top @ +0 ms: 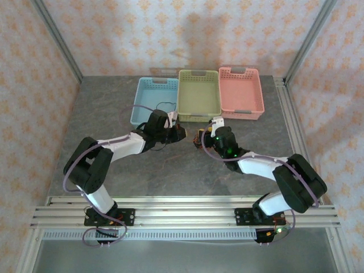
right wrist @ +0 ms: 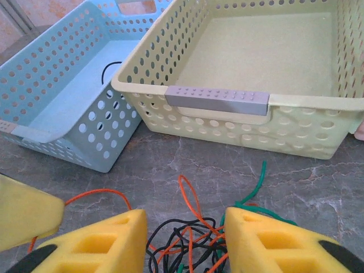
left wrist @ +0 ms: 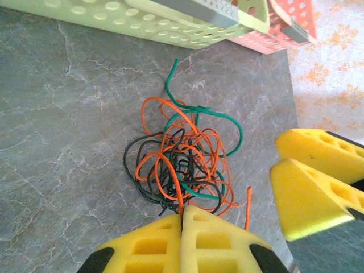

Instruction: Untangle the cables

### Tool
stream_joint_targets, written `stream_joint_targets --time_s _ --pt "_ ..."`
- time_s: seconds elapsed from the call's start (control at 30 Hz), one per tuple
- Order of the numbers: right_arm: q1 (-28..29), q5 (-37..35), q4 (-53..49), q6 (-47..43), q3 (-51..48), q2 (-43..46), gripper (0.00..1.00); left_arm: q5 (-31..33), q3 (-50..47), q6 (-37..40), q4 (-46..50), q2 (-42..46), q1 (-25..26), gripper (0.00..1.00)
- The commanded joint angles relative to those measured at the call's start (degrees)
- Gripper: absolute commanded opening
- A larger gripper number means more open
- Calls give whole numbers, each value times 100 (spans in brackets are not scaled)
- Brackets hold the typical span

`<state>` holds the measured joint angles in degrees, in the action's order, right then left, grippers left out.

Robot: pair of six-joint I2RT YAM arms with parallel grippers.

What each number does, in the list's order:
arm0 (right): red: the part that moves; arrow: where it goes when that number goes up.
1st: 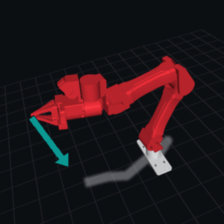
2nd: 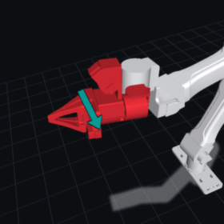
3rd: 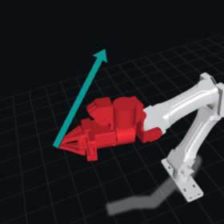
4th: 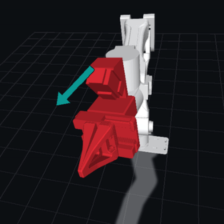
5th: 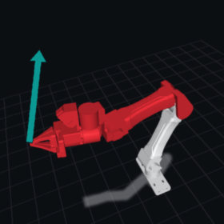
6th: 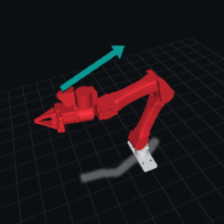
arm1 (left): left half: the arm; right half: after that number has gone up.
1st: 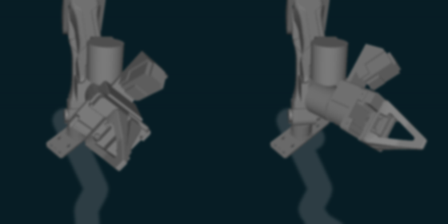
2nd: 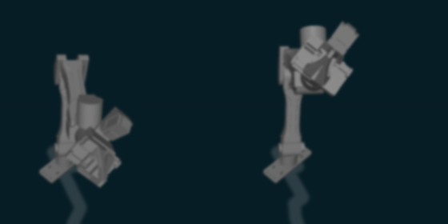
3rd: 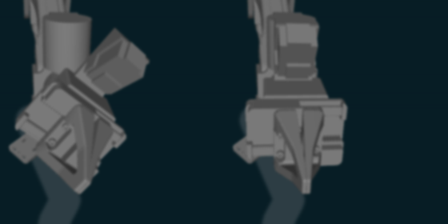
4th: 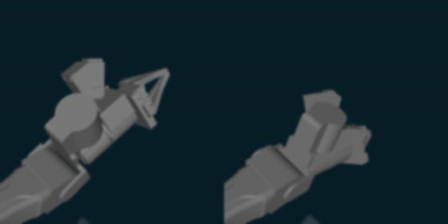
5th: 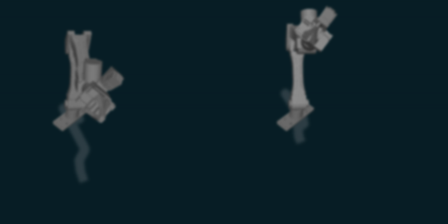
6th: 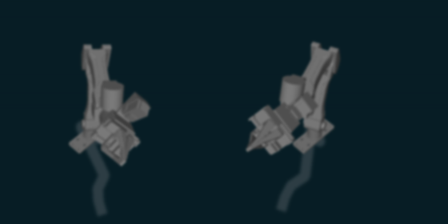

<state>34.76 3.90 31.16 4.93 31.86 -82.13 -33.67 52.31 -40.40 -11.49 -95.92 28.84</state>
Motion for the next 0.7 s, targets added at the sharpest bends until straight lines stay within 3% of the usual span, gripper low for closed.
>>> stream_joint_targets --time_s 0.0,0.2,0.4,0.67 --pt "-12 133 -82 -40 218 -124 36 190 -145 164 -239 268 -10 0" --pt "-9 287 -289 -27 376 -289 30 283 -302 173 -356 466 -18 0" --pt "12 605 -725 7 746 -661 41 402 -544 191 -543 793 -19 0" --pt "18 665 -1175 8 1040 -956 37 414 -554 190 -548 785 -14 0"
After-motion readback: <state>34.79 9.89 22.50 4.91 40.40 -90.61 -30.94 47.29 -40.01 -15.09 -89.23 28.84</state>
